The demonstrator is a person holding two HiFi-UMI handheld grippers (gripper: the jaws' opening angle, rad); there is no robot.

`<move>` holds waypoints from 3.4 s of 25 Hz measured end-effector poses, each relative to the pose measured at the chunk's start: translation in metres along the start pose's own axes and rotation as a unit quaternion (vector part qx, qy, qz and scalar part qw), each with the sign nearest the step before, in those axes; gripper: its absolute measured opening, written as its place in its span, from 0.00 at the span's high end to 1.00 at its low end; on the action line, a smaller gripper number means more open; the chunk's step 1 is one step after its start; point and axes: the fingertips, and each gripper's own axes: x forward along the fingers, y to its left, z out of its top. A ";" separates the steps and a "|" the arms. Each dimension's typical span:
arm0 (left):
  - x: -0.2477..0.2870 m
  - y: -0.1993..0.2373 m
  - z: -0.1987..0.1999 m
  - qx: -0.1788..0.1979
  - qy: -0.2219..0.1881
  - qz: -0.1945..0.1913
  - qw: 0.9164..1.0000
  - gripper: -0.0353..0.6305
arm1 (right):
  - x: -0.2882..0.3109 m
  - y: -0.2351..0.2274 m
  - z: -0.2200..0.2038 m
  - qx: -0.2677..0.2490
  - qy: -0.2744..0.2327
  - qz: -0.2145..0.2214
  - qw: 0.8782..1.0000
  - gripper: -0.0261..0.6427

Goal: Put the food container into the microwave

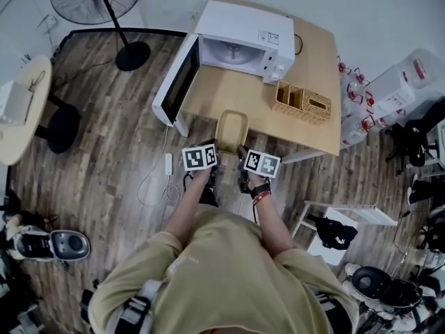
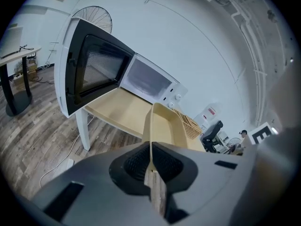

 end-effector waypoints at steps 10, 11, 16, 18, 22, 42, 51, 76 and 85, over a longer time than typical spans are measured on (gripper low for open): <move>0.030 0.027 0.064 -0.002 -0.004 -0.007 1.000 0.90 | 0.052 0.016 0.052 0.001 0.000 0.001 1.000 0.86; 0.032 0.030 0.073 -0.001 -0.005 -0.008 1.000 0.90 | 0.058 0.020 0.059 0.001 -0.003 0.001 1.000 0.86; 0.046 0.043 0.110 0.007 -0.007 -0.009 1.000 0.90 | 0.086 0.030 0.087 -0.001 -0.007 -0.006 1.000 0.86; 0.053 0.044 0.118 0.011 -0.004 -0.014 1.000 0.90 | 0.094 0.028 0.095 0.005 -0.009 -0.015 1.000 0.86; 0.065 0.048 0.132 0.008 -0.002 -0.024 1.000 0.90 | 0.105 0.025 0.110 0.016 -0.021 -0.022 0.999 0.86; 0.146 0.051 0.213 0.026 -0.013 0.000 1.000 0.90 | 0.178 -0.008 0.200 0.055 -0.023 0.009 0.998 0.87; 0.177 0.058 0.239 0.016 -0.015 0.007 1.000 0.90 | 0.200 -0.015 0.234 0.056 -0.028 0.016 0.998 0.87; 0.225 0.052 0.273 0.025 -0.016 0.000 1.000 0.90 | 0.226 -0.040 0.278 0.056 -0.031 -0.002 0.998 0.86; 0.237 0.055 0.282 0.019 -0.014 0.004 1.000 0.90 | 0.235 -0.044 0.292 0.056 -0.039 -0.010 0.998 0.86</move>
